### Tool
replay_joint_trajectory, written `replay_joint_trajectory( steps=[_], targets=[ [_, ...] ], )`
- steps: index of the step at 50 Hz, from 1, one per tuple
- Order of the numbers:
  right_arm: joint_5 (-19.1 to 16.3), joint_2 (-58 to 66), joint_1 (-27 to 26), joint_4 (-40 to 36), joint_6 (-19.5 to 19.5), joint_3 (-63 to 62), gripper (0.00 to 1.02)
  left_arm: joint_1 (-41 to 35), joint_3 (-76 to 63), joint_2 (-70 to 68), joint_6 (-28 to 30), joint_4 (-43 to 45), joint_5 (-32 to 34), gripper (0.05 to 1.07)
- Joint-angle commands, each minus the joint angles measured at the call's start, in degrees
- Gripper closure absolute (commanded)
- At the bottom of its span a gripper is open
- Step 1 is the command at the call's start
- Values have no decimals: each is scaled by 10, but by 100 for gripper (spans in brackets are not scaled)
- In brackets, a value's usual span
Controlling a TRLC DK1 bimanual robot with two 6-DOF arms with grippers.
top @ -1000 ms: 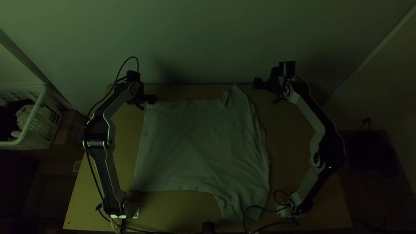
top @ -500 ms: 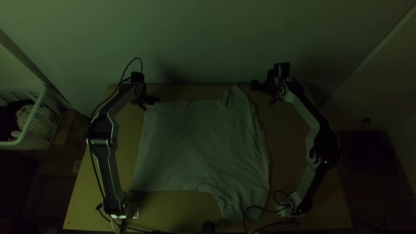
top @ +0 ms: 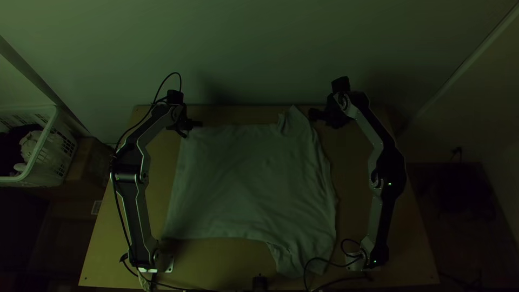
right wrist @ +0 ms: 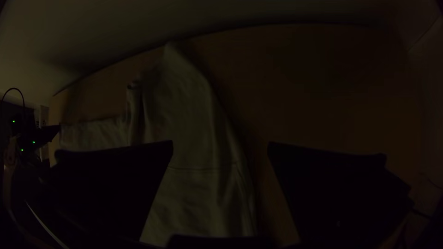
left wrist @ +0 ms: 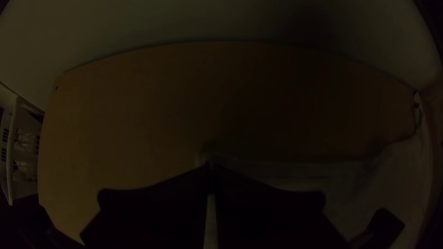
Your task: Fold the t-shirt
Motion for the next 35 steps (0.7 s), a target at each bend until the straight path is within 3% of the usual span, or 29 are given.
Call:
replay_joint_trajectory(
  steps=[1,3,8,20,25,30,35],
  targets=[
    [-2,23,0,-15,3,21,16,0,-25,-3,-10,0,5,105],
    [-2,28,0,-15,6,22,18,0,-27,-5,-10,0,5,105],
    [-2,46,0,-10,7,31,36,1,-31,-8,-9,0,4,105],
    [1,99,4,-7,8,62,37,5,-41,-21,-5,-3,5,105],
    [1,115,7,-7,8,72,47,7,-41,-25,-2,-4,5,105],
    [3,125,12,-7,7,79,49,9,-41,-24,0,-4,4,105],
    [4,134,16,-4,-4,93,80,9,-41,-24,0,-4,5,105]
  ],
)
